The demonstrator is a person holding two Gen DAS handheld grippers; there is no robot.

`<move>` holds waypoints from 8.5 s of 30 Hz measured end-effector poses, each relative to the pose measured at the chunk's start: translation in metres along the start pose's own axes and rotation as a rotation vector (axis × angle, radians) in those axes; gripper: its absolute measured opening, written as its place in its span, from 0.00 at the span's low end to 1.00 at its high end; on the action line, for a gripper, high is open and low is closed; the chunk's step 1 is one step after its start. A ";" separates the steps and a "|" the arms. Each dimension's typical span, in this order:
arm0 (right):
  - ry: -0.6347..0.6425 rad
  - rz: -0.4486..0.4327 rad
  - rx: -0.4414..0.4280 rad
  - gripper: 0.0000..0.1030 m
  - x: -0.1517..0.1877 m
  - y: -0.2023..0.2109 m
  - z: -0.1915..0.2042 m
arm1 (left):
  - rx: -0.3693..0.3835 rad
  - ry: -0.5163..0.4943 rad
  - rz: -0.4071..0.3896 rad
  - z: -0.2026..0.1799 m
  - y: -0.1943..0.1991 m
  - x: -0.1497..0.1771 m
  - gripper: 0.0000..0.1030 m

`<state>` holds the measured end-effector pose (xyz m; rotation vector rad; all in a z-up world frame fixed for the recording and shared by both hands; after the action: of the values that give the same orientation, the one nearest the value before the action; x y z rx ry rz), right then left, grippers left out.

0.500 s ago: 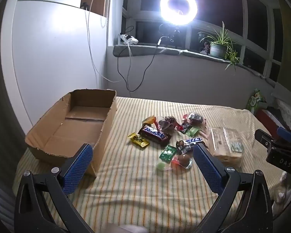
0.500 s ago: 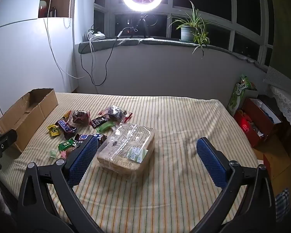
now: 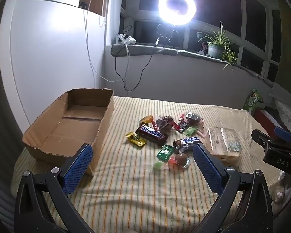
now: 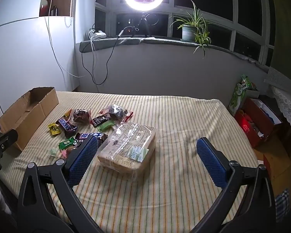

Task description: Organize snacks

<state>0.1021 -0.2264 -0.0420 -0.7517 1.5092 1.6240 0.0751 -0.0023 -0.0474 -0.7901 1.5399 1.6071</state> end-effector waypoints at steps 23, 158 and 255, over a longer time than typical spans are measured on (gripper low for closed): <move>0.013 -0.015 -0.020 1.00 0.003 0.028 0.010 | 0.028 0.002 -0.039 -0.005 0.030 0.002 0.99; 0.037 0.494 -0.609 0.52 -0.018 -0.075 0.215 | 0.394 0.204 0.065 0.051 -0.051 -0.020 0.52; 0.404 0.472 -0.465 0.36 0.077 -0.092 0.141 | 0.397 -0.037 0.247 -0.032 -0.080 0.058 0.21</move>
<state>0.1519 -0.0769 -0.1380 -1.0829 1.6945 2.3359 0.1106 -0.0295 -0.1415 -0.3622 1.9061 1.4043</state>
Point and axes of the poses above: each gripper's, at about its wrist camera, not at the fingertips, and y roughly against the way its jaws point, z to its left, x to its underside, the point moved 9 cm from there along -y, roughly the way its jaws point, and after that the axes turned 11 degrees about -y, right-handed, at the moved point
